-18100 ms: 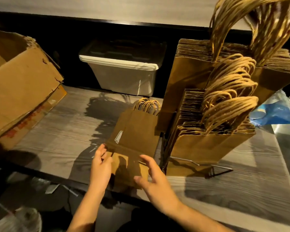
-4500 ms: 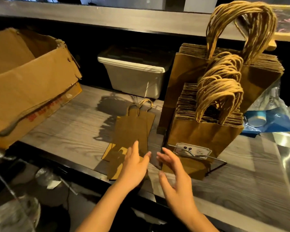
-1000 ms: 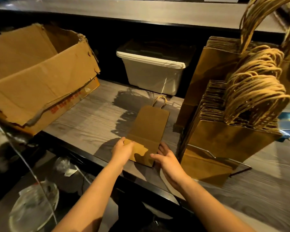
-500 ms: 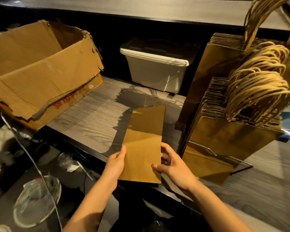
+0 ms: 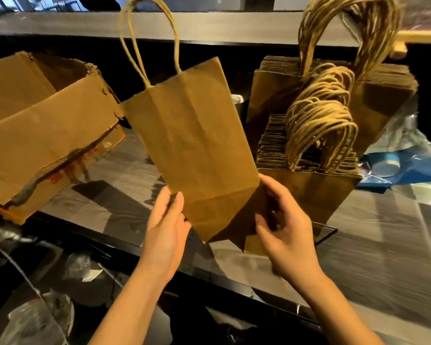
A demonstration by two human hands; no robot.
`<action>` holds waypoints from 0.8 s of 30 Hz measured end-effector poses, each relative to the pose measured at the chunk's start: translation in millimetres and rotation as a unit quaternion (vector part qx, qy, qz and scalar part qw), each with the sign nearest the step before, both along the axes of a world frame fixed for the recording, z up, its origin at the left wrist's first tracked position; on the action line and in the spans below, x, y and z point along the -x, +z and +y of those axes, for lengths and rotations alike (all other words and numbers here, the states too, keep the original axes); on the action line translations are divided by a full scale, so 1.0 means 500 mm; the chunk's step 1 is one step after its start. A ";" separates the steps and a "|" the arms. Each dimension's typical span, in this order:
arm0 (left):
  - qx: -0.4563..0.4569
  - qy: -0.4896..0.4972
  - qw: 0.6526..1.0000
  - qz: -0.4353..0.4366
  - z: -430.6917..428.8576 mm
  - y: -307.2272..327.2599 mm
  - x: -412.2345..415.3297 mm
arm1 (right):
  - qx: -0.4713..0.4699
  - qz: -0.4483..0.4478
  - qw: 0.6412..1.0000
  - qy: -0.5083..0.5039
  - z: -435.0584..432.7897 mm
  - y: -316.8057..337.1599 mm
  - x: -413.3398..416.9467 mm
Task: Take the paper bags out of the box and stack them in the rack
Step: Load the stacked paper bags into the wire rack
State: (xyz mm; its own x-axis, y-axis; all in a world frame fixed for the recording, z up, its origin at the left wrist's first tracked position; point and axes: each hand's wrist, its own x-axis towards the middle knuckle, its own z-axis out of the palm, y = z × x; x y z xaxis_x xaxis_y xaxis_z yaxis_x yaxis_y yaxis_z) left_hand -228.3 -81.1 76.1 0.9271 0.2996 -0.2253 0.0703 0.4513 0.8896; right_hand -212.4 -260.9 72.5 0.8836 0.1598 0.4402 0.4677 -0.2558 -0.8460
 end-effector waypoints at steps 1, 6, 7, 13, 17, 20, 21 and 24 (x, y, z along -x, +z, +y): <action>-0.025 -0.015 0.999 -0.016 -0.013 0.013 -0.003 | 0.004 -0.037 0.999 -0.032 -0.007 0.009 -0.001; -0.135 -0.063 0.981 -0.121 -0.071 0.069 -0.027 | -0.012 -0.142 0.979 -0.146 -0.029 0.049 -0.012; -0.144 -0.061 0.978 -0.140 -0.078 0.075 -0.032 | -0.006 -0.166 0.972 -0.165 -0.032 0.057 -0.015; -0.183 -0.094 0.955 -0.216 -0.136 0.129 -0.061 | -0.005 -0.244 0.946 -0.213 -0.065 0.078 -0.036; -0.200 -0.101 0.946 -0.233 -0.162 0.135 -0.074 | 0.000 -0.251 0.932 -0.263 -0.089 0.069 -0.041; -0.214 -0.113 0.943 -0.227 -0.170 0.130 -0.075 | -0.042 -0.200 0.953 -0.225 -0.089 0.065 -0.043; -0.226 -0.113 0.942 -0.223 -0.170 0.128 -0.074 | -0.041 -0.188 0.955 -0.227 -0.087 0.065 -0.043; -0.268 -0.098 0.931 -0.225 -0.168 0.127 -0.072 | -0.003 -0.181 0.947 -0.265 -0.087 0.066 -0.038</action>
